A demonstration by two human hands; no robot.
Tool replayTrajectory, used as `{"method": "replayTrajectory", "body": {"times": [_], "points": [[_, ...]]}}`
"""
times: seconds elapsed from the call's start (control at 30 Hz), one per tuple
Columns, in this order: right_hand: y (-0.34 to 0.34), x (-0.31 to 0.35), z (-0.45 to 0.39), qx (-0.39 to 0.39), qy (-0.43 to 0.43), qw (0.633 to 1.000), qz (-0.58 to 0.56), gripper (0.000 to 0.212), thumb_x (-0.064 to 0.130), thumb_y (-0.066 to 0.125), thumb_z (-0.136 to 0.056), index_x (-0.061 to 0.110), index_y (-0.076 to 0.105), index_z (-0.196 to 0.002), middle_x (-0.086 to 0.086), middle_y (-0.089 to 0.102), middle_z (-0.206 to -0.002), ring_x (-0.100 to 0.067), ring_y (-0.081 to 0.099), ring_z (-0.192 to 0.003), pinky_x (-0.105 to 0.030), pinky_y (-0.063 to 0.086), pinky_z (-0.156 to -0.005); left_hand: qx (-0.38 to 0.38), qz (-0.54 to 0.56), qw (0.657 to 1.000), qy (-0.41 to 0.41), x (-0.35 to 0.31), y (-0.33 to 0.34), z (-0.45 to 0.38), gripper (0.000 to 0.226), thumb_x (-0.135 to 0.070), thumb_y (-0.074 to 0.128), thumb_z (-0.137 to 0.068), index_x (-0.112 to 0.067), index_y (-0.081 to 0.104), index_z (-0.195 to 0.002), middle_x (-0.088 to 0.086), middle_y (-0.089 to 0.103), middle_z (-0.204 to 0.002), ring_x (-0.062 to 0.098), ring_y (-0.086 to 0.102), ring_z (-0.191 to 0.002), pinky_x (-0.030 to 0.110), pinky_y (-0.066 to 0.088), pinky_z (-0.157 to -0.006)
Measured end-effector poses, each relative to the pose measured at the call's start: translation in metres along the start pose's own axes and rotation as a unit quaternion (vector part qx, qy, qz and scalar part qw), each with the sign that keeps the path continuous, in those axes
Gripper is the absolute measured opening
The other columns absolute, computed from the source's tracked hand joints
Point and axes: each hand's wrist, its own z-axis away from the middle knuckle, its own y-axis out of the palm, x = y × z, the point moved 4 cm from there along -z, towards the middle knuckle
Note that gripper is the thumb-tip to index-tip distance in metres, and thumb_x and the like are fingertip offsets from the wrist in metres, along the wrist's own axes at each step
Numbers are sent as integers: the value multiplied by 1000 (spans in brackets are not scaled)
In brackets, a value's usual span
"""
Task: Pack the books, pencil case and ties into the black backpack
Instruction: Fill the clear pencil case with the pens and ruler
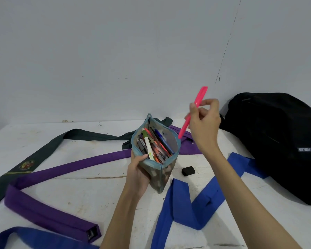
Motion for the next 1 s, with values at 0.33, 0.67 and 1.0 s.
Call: {"method": "replayTrajectory", "body": {"times": [0.33,0.67,1.0], "points": [[59,-22,9,366,25,878,307,15,20,68,-85,13,55,-84,-8,60,-88,-23,58,-76,-28,51,-65,9,34,999,-1,1,1,0,80,-22,67,-63,-16,41,-138,24,49,-135,41,47,-125,42,54,-86],[-3,-63,1,197,54,931,303,13,20,59,-87,15,57,-75,4,56,-67,-18,55,-71,-24,41,-57,17,25,1000,8,1,1,1,79,-25,67,-64,-15,40,-138,25,46,-136,42,44,-128,43,52,-89],[-17,-115,38,497,125,768,384,22,22,76,-77,21,57,-88,-1,53,-97,-14,49,-80,-26,45,-70,39,40,998,13,2,1,0,80,-24,68,-67,-16,39,-140,23,45,-139,40,44,-129,42,52,-89]]}}
